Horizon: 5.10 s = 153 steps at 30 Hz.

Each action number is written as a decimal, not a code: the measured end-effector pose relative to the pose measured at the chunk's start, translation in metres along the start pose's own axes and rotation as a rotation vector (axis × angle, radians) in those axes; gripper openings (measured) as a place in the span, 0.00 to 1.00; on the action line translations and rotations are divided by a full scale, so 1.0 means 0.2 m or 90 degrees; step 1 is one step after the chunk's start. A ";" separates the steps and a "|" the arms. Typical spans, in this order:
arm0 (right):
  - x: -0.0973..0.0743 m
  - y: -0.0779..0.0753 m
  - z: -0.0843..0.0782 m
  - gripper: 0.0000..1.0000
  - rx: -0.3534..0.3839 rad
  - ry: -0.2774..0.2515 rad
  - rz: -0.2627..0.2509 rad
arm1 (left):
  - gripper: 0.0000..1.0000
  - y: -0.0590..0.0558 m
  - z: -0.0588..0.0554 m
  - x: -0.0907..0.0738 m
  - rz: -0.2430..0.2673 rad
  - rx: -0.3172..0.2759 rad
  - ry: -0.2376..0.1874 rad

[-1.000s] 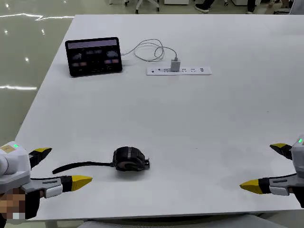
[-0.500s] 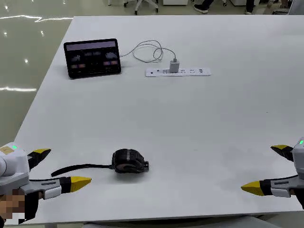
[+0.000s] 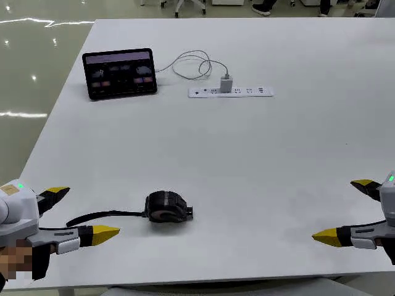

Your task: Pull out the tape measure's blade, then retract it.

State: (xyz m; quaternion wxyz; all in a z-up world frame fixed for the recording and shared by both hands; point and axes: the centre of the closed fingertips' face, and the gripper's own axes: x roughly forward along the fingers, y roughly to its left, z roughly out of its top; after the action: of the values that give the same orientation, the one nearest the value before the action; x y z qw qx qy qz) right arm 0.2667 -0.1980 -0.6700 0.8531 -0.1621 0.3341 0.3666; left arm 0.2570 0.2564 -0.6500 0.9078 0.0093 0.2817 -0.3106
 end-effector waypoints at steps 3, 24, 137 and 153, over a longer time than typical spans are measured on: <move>0.01 0.01 0.00 1.00 -0.003 0.003 0.005 | 1.00 0.02 -0.01 0.00 0.010 0.003 0.011; 0.21 0.10 0.12 1.00 -0.041 -0.006 0.069 | 1.00 -0.05 -0.07 0.16 -0.071 0.071 0.100; 1.10 0.94 0.47 0.10 -0.355 0.034 0.365 | 0.30 -0.37 -0.14 0.64 -0.305 0.392 0.262; 1.07 0.92 0.45 0.09 -0.345 0.039 0.373 | 0.30 -0.36 -0.15 0.65 -0.309 0.396 0.258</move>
State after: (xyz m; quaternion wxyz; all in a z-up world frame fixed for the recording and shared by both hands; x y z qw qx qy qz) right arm 0.2822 0.0846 -0.7577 0.6283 -0.2902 0.2824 0.6642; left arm 0.2855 0.1316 -0.7306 0.6891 0.2764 0.3411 -0.5765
